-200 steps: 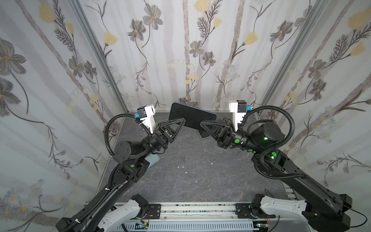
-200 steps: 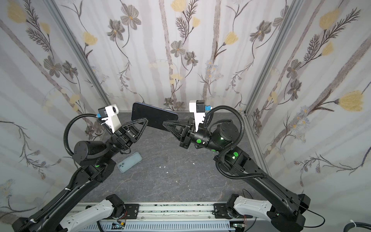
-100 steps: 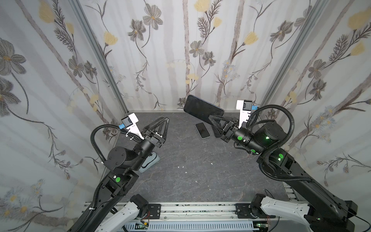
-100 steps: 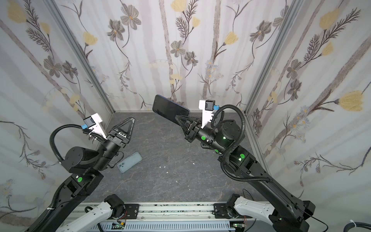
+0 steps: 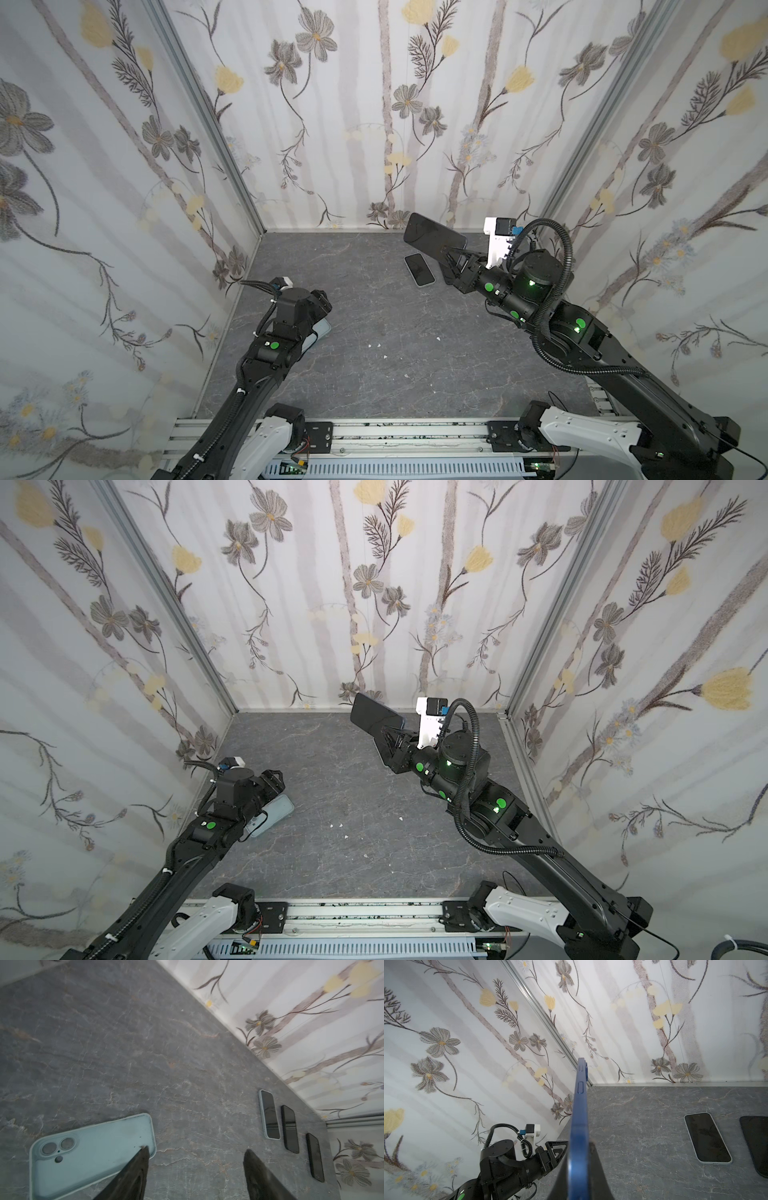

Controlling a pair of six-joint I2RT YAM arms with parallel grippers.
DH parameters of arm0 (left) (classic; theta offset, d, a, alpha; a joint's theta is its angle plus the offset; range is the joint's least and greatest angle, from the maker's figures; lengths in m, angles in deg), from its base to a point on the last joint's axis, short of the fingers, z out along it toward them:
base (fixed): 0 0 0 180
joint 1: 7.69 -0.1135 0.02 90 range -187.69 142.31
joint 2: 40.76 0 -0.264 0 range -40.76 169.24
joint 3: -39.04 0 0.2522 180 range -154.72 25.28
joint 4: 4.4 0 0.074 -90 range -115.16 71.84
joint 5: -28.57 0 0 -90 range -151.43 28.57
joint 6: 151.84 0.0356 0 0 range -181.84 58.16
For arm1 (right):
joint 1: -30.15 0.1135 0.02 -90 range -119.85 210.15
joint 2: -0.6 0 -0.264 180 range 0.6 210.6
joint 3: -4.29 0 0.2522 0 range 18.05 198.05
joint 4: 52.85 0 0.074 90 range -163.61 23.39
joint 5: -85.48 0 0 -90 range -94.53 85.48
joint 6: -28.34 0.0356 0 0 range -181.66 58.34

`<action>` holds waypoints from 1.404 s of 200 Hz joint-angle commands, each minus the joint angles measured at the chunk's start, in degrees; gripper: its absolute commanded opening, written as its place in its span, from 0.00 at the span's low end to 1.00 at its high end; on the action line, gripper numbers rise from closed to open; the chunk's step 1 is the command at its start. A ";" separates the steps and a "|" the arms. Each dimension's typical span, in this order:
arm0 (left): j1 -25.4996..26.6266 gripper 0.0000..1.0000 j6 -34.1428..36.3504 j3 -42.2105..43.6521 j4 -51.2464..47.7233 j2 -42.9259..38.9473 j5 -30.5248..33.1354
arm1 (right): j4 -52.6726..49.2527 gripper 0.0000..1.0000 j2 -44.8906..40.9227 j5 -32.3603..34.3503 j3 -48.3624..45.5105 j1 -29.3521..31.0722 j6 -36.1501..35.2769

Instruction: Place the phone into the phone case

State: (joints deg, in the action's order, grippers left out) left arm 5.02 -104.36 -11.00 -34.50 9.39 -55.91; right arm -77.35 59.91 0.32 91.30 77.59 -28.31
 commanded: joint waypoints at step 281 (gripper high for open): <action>19.08 0.68 1.74 0.95 24.68 41.71 -23.25 | 0.33 0.00 -6.66 2.02 -8.31 0.01 0.52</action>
State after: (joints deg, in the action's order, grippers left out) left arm 20.74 -97.21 -10.73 -5.23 50.64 -74.60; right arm -79.04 53.53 1.45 83.24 77.54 -28.68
